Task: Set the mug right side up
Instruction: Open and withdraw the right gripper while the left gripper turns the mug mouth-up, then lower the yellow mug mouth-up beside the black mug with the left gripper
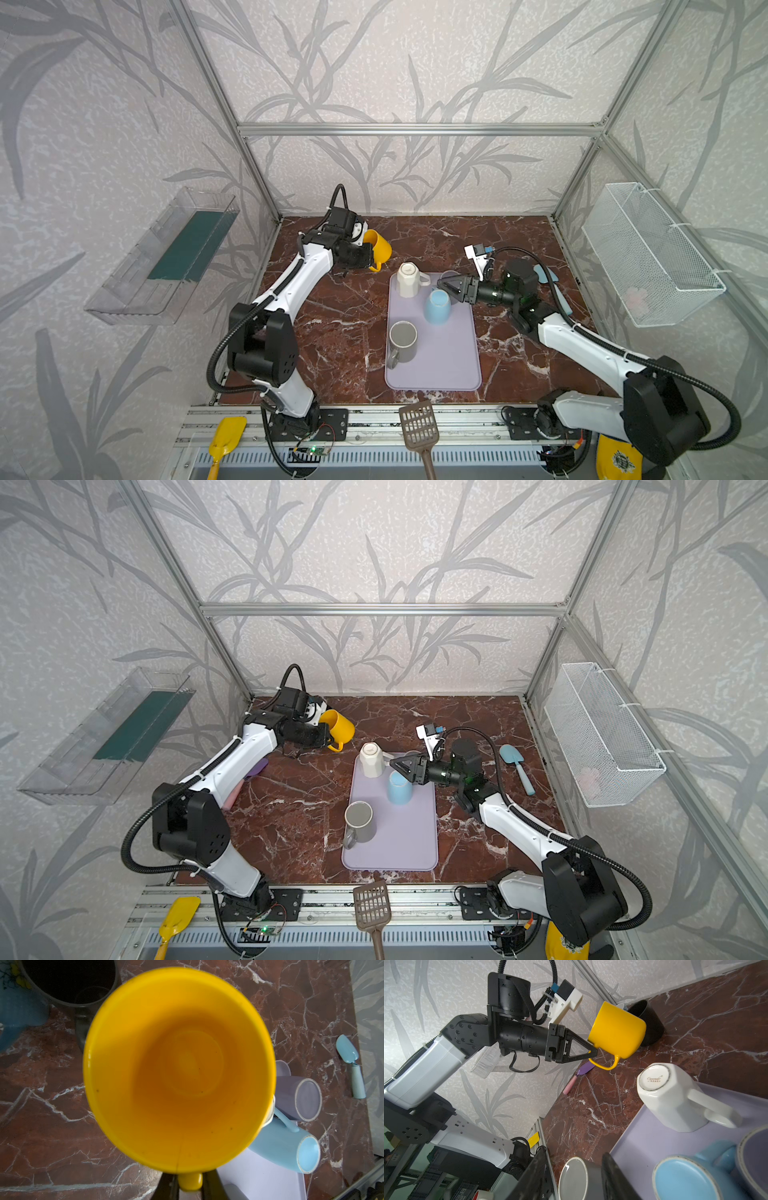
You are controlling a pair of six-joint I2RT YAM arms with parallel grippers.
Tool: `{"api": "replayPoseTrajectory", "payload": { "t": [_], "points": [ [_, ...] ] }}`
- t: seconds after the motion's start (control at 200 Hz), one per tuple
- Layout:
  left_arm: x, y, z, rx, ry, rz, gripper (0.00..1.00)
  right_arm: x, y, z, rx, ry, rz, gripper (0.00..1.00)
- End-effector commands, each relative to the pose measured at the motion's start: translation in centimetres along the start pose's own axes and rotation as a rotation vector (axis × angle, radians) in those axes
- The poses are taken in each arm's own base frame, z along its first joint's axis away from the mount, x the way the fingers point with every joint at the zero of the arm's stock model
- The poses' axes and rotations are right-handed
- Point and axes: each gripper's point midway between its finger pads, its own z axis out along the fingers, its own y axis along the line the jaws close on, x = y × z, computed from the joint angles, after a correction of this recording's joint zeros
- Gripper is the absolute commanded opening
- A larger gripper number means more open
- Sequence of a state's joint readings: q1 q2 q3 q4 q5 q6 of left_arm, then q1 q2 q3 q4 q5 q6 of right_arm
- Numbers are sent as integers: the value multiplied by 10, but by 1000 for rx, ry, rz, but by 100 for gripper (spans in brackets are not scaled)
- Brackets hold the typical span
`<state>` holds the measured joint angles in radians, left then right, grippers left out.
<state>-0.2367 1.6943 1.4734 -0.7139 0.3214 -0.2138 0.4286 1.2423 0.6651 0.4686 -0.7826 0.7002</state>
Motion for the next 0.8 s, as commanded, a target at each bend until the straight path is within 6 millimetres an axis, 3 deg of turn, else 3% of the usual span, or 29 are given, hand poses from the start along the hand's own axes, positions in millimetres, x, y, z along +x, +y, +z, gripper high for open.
{"api": "replayPoseTrajectory", "payload": {
  "t": [0.0,0.795],
  "points": [
    [-31,-6,-5,-28,-68,62,0,-1,2,-4,8,-9,-23,45],
    [-73,17,96,-292,120,185,0,-4,7,-11,34,-12,-39,45]
  ]
}}
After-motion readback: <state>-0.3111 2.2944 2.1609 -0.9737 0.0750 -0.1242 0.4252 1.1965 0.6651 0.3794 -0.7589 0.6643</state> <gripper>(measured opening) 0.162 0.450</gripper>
